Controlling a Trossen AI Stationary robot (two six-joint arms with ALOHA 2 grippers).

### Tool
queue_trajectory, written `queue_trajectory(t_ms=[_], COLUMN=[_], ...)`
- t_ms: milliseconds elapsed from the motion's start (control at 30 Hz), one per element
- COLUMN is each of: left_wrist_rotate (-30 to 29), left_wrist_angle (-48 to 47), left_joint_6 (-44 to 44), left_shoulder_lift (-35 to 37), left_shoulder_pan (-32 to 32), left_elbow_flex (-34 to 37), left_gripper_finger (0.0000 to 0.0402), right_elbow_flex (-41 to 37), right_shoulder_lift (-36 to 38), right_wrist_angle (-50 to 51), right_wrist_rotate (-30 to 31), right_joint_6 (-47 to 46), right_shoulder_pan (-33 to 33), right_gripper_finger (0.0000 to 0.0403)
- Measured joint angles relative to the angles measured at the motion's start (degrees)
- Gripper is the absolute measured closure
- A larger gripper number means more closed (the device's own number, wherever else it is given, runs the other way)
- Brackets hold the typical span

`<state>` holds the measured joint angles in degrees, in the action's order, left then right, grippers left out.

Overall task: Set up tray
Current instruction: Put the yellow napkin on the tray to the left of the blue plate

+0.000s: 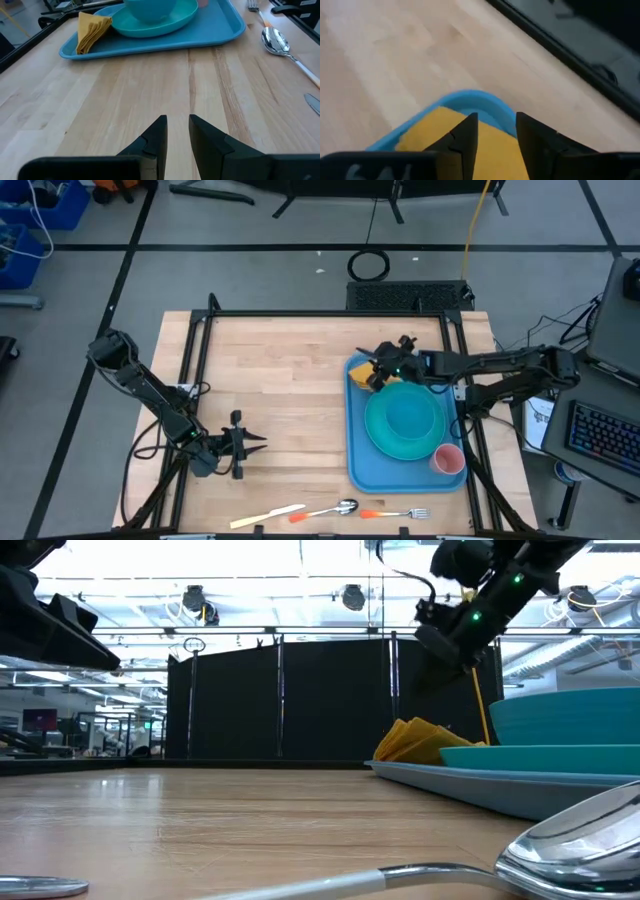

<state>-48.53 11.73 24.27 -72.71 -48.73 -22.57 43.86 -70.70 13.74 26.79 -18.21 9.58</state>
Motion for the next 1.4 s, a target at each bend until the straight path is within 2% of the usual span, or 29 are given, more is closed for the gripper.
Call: queue_trajectory(t_ms=[133,367,700,867,1400], left_wrist_rotate=[-0.24,-0.61,-0.61,-0.59,-0.55], left_wrist_angle=[0.01,0.02,-0.04,-0.02,-0.68], left_joint_6=[-0.02,-0.17,-0.59,-0.57,-0.15], left_shoulder_lift=[0.00,0.00,0.00,0.00,0.00], left_shoulder_pan=[0.09,0.09,0.09,0.09,1.14], left_elbow_flex=[0.00,0.00,0.00,0.00,0.00], left_gripper_finger=[0.0316,0.0316,0.0316,0.0316,0.0316], right_elbow_flex=[0.71,0.79,0.83,0.83,0.83], right_shoulder_lift=[0.02,0.00,-0.02,-1.33,-12.90], right_wrist_angle=[7.31,12.57,20.40,22.60,19.72], right_wrist_rotate=[-0.90,-9.62,-21.20,-22.63,-26.62], right_joint_6=[-6.20,-8.31,-12.50,-12.63,-9.17], right_shoulder_pan=[5.08,12.99,20.02,21.63,26.06], right_gripper_finger=[0.0316,0.0397,0.0402,0.0402,0.0403])
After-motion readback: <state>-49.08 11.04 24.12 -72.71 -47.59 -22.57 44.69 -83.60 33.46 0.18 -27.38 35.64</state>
